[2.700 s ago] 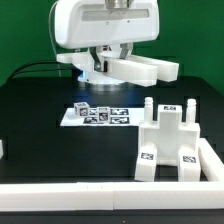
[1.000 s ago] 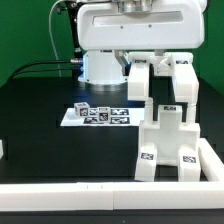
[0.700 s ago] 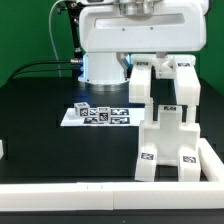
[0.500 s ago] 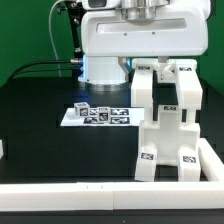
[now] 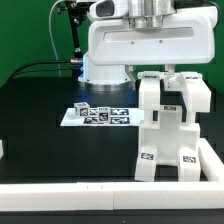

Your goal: Assemble chair

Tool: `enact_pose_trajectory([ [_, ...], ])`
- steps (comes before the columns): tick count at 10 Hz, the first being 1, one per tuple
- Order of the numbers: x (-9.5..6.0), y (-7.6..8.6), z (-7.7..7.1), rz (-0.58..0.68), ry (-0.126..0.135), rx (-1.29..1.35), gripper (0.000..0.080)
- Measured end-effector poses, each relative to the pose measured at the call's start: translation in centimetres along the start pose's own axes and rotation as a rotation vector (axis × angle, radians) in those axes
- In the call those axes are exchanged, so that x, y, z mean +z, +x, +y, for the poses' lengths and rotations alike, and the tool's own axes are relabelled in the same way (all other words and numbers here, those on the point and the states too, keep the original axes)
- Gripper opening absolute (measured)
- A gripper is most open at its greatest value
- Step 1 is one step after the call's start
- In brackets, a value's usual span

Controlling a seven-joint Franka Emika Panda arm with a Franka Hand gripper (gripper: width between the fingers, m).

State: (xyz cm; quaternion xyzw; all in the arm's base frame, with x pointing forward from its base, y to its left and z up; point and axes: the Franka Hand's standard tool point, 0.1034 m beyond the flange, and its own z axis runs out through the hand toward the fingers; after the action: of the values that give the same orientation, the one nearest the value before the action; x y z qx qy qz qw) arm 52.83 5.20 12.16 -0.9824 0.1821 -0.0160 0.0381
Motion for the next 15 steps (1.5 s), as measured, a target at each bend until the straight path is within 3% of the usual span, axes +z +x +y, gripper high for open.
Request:
enact_pose_trajectory([
  [4, 0.2, 0.4, 0.7, -0.014, 0.008, 0.04, 0.0314],
  [10, 2.5, -0.2, 0.7, -0.037, 0.003, 0.059, 0.0314],
  [15, 2.6, 1.4, -0.2, 0.009, 0.018, -0.017, 0.0314],
])
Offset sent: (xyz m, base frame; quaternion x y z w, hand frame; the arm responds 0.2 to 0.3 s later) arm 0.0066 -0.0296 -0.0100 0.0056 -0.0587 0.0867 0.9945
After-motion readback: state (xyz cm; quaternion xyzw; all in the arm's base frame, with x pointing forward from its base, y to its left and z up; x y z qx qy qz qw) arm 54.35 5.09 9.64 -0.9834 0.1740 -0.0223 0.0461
